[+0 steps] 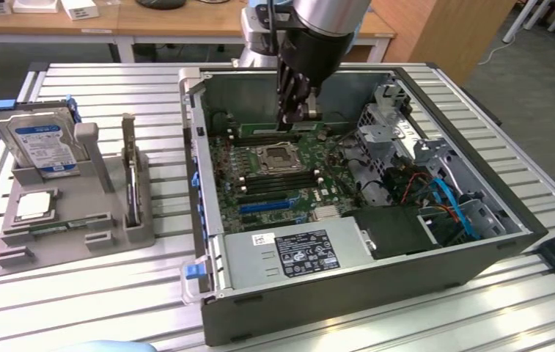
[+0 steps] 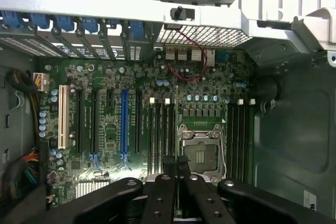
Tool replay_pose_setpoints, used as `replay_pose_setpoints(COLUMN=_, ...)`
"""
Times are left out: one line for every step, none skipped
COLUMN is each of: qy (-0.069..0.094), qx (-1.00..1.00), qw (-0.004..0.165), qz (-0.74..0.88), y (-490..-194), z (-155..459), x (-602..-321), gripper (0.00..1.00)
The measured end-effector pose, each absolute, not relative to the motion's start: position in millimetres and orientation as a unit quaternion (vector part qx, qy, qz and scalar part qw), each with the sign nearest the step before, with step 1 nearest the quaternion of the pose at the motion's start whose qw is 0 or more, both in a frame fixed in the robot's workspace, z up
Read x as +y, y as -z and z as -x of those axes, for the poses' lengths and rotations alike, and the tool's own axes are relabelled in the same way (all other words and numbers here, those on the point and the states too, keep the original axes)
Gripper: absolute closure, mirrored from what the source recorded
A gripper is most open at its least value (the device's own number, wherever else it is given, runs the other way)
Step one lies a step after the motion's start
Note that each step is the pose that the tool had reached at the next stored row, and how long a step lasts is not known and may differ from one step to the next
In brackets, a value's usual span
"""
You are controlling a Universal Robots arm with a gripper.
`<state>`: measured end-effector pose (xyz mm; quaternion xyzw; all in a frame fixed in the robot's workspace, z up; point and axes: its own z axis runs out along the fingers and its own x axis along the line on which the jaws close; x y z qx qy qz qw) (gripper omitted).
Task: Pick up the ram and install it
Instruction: 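Insert the ram into the slot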
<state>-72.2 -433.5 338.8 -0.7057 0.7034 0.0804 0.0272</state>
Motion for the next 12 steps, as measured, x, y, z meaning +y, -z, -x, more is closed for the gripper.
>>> replay_pose_setpoints(qy=-0.081, qx=0.704, qw=0.027, qz=0.705, y=-337, z=72, x=-434, gripper=0.88)
replay_pose_setpoints(qy=-0.081, qx=0.705, qw=0.027, qz=0.704, y=-335, z=71, x=-434, gripper=0.88)
replay_pose_setpoints(qy=-0.081, qx=0.706, qw=0.027, qz=0.703, y=-333, z=71, x=-434, gripper=0.88)
replay_pose_setpoints(qy=-0.081, qx=0.707, qw=0.027, qz=0.702, y=-332, z=70, x=-434, gripper=0.88)
replay_pose_setpoints(qy=-0.080, qx=0.707, qw=0.028, qz=0.702, y=-330, z=70, x=-434, gripper=0.88)
replay_pose_setpoints(qy=-0.080, qx=0.708, qw=0.028, qz=0.701, y=-328, z=69, x=-434, gripper=0.88)
replay_pose_setpoints(qy=-0.080, qx=0.709, qw=0.028, qz=0.701, y=-326, z=69, x=-434, gripper=0.88)
replay_pose_setpoints(qy=-0.080, qx=0.709, qw=0.028, qz=0.700, y=-324, z=69, x=-434, gripper=0.88)
replay_pose_setpoints(qy=-0.080, qx=0.709, qw=0.028, qz=0.700, y=-323, z=68, x=-434, gripper=0.88)
replay_pose_setpoints(qy=-0.080, qx=0.709, qw=0.028, qz=0.700, y=-321, z=68, x=-434, gripper=0.88)
replay_pose_setpoints(qy=-0.080, qx=0.709, qw=0.028, qz=0.700, y=-319, z=67, x=-434, gripper=0.88)
replay_pose_setpoints(qy=-0.080, qx=0.709, qw=0.028, qz=0.700, y=-317, z=66, x=-434, gripper=0.88)
